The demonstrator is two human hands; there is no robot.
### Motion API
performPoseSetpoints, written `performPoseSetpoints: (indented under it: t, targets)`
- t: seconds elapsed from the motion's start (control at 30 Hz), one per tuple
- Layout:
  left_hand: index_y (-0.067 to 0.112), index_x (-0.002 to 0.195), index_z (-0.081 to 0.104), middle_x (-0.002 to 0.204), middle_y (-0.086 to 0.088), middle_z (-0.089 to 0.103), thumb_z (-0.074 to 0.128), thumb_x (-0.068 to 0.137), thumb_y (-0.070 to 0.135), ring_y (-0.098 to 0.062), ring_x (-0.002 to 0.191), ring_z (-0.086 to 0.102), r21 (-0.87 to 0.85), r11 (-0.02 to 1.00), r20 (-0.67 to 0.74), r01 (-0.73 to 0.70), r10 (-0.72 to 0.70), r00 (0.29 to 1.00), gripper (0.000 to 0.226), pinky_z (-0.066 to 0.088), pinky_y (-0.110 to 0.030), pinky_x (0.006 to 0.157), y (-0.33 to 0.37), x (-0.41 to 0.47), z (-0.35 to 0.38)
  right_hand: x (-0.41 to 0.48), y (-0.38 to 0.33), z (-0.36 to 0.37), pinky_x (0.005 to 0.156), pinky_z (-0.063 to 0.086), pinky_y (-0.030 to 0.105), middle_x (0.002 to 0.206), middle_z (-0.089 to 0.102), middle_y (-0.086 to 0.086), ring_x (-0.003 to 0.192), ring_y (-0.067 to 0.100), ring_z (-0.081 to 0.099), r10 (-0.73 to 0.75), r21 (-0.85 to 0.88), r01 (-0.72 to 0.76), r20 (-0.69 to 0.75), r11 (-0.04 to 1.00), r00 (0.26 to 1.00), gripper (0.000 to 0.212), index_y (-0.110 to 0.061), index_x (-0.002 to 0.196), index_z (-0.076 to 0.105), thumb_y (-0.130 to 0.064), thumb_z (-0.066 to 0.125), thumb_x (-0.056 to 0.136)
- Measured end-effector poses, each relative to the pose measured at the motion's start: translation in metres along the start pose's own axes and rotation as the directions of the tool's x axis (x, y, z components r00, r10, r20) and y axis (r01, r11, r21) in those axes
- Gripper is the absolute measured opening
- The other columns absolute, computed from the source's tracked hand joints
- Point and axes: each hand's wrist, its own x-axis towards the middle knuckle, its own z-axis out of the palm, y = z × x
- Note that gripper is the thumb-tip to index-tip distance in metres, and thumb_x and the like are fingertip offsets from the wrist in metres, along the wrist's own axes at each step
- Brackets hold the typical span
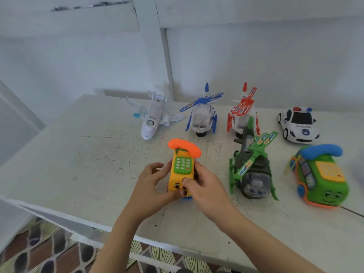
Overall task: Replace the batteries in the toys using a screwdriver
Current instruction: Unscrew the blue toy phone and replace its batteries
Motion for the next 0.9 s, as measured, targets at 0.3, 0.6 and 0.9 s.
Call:
performPoseSetpoints:
  t: [0.3,0.6,0.9]
  targets:
    - [0.056,0.138,0.033,0.138,0.008,0.028,0.062,0.056,0.071,-0.008,0.133,0.025,0.020,1.000,0.107,-0.020,0.018,0.994,0.089,0.023,-0.024,0.102,0.002,0.030,0.012,0.013,0.011,-0.003,0.087,0.052,0.027,0.111,0.063,-0.018,0.099,-0.001,0.060,-0.054,-0.095,0.038,-0.168,0.995,0.984,0.050,-0.032,0.141,0.042,-0.013,0.048,0.095]
    - [0.040,0.144,0.042,0.123,0.010,0.047,0.065,0.060,0.073,-0.002,0.116,0.038,-0.040,0.997,0.170,-0.061,0.067,0.983,0.093,0.028,-0.018,0.093,0.001,0.046,0.008,0.025,0.019,-0.003,0.087,0.054,0.032,0.107,0.068,-0.006,0.098,0.011,0.064,-0.101,-0.137,0.064,-0.278,0.989,0.955,0.044,-0.027,0.143,0.044,-0.028,0.048,0.099]
    - [0.044,0.136,0.052,0.103,-0.002,0.066,0.060,0.072,0.070,-0.018,0.104,0.062,-0.224,0.971,0.168,-0.078,0.118,0.979,0.069,0.048,-0.049,0.096,-0.011,0.048,0.009,0.028,0.025,-0.003,0.092,0.052,0.040,0.106,0.070,-0.001,0.101,0.016,0.064,-0.131,-0.155,0.085,-0.321,0.984,0.938,0.044,-0.027,0.138,0.052,-0.025,0.058,0.094]
